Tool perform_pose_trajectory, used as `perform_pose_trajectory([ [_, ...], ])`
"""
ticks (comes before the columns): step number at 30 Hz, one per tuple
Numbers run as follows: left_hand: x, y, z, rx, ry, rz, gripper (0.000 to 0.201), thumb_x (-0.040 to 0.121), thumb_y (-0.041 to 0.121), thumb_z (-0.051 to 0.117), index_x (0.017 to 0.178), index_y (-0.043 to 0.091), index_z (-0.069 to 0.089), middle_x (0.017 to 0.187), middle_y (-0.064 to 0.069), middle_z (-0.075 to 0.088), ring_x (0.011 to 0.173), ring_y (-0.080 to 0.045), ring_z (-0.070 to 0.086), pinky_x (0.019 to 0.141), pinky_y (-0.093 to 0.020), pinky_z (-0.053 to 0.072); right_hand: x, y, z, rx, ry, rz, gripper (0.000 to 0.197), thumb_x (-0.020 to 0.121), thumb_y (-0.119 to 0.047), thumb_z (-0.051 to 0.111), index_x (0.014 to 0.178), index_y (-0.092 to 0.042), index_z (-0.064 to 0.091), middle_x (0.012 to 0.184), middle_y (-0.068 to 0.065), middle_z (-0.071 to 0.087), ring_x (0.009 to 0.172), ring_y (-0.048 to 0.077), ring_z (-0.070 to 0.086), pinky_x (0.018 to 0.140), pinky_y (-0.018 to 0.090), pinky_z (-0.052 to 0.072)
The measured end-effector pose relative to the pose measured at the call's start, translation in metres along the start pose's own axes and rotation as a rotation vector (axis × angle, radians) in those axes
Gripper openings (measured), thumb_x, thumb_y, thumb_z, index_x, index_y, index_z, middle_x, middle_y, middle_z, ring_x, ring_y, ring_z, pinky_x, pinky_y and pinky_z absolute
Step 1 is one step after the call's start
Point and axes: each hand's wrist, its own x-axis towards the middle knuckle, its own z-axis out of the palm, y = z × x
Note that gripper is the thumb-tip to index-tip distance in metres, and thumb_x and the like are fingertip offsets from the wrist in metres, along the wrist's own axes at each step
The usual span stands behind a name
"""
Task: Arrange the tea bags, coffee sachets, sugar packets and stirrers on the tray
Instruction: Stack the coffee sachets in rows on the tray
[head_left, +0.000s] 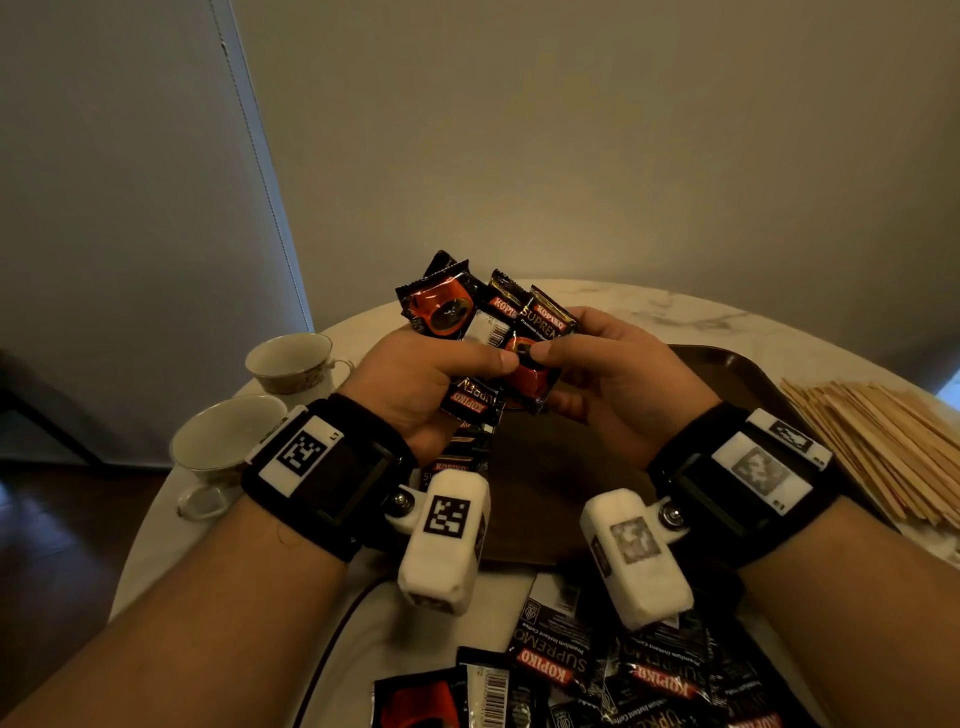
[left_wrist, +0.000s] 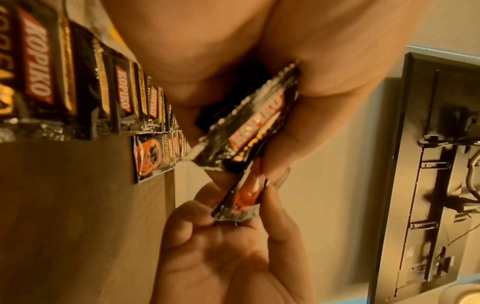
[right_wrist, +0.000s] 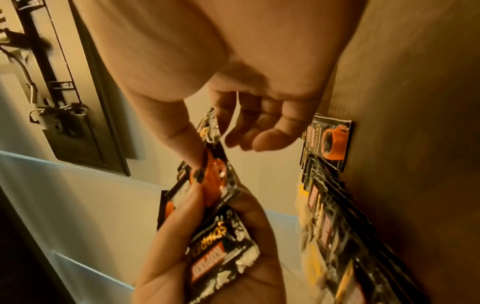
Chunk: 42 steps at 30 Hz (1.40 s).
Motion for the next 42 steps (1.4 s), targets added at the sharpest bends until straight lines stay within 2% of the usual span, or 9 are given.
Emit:
perform_pose_trajectory([
  [5,0.004,-0.001,-0.005,-0.008,0.007,0.002,0.062,0.071,-0.009,0.072,0.131,-0.008,0.058,0.126,-0.031,0.066,0.111,-0.046,0.069,0.095,-0.061,0.056,0.002,0.000,-0.004,0.036,0.055,-0.006,0.011,0.094,-0.011,0.067,0.105,-0.008,0.066,0.097,0.011,0.075,0.072,0.018,0.072,0.052,0.024,0.054],
  [10,0.005,0.000,-0.003,-0.027,0.059,0.006,0.061,0.074,-0.006,0.073,0.133,-0.007,0.058,0.124,-0.030,0.068,0.107,-0.043,0.072,0.090,-0.056,0.059,0.003,0.005,-0.003,0.162,0.166,-0.022,0.020,0.098,-0.026,0.064,0.108,-0.010,0.071,0.097,0.007,0.076,0.081,0.019,0.070,0.062,0.026,0.056],
  [14,0.005,0.000,-0.003,-0.104,0.112,-0.007,0.063,0.069,0.000,0.076,0.130,-0.006,0.061,0.122,-0.029,0.069,0.105,-0.043,0.073,0.083,-0.052,0.060,0.002,0.009,-0.002,0.056,0.094,-0.033,0.012,0.094,-0.008,0.067,0.106,-0.008,0.067,0.104,0.011,0.075,0.087,0.022,0.073,0.070,0.029,0.060],
  [19,0.009,0.004,-0.006,-0.134,0.177,-0.009,0.039,0.074,-0.001,0.076,0.112,-0.004,0.068,0.100,-0.021,0.075,0.078,-0.025,0.073,0.060,-0.035,0.061,0.014,0.004,-0.008,0.067,0.279,-0.048,0.013,0.091,-0.001,0.068,0.103,-0.008,0.068,0.096,0.010,0.076,0.077,0.017,0.072,0.063,0.027,0.058],
  [21,0.011,0.006,-0.010,-0.136,0.209,-0.009,0.043,0.064,0.005,0.078,0.105,-0.003,0.071,0.093,-0.015,0.074,0.072,-0.020,0.070,0.059,-0.035,0.060,0.021,0.003,-0.015,0.067,0.362,0.030,0.016,0.091,0.001,0.066,0.104,-0.008,0.067,0.094,0.010,0.075,0.072,0.016,0.070,0.058,0.026,0.056],
  [25,0.015,0.006,-0.016,-0.119,0.284,-0.001,0.006,0.088,0.000,0.069,0.093,-0.001,0.073,0.087,-0.014,0.075,0.066,-0.018,0.068,0.057,-0.032,0.060,0.035,0.014,-0.028,-0.156,0.416,0.302,0.025,0.090,0.002,0.066,0.114,-0.003,0.066,0.101,0.015,0.072,0.073,0.018,0.065,0.054,0.025,0.052],
  [32,0.019,0.007,-0.020,-0.118,0.310,0.014,0.019,0.091,0.001,0.067,0.109,-0.005,0.071,0.086,-0.014,0.075,0.061,-0.017,0.068,0.053,-0.028,0.057,0.051,0.015,-0.022,-0.521,0.389,0.432,0.007,0.089,0.000,0.071,0.095,-0.003,0.069,0.098,0.014,0.071,0.082,0.021,0.066,0.065,0.030,0.055],
  [38,0.018,0.011,-0.020,-0.139,0.310,-0.002,0.012,0.092,0.000,0.067,0.103,-0.003,0.070,0.084,-0.013,0.076,0.060,-0.017,0.069,0.051,-0.028,0.057,0.060,0.013,-0.017,-0.669,0.364,0.498,0.021,0.091,-0.010,0.073,0.111,-0.004,0.070,0.097,0.010,0.071,0.084,0.019,0.068,0.074,0.030,0.059],
  [42,0.017,0.012,-0.020,-0.137,0.306,0.000,0.005,0.092,0.000,0.068,0.096,0.000,0.069,0.083,-0.013,0.076,0.060,-0.016,0.068,0.052,-0.028,0.058,0.058,0.014,-0.017,-0.655,0.354,0.491,0.006,0.092,-0.011,0.073,0.097,-0.009,0.071,0.101,0.011,0.074,0.093,0.020,0.072,0.091,0.037,0.060],
])
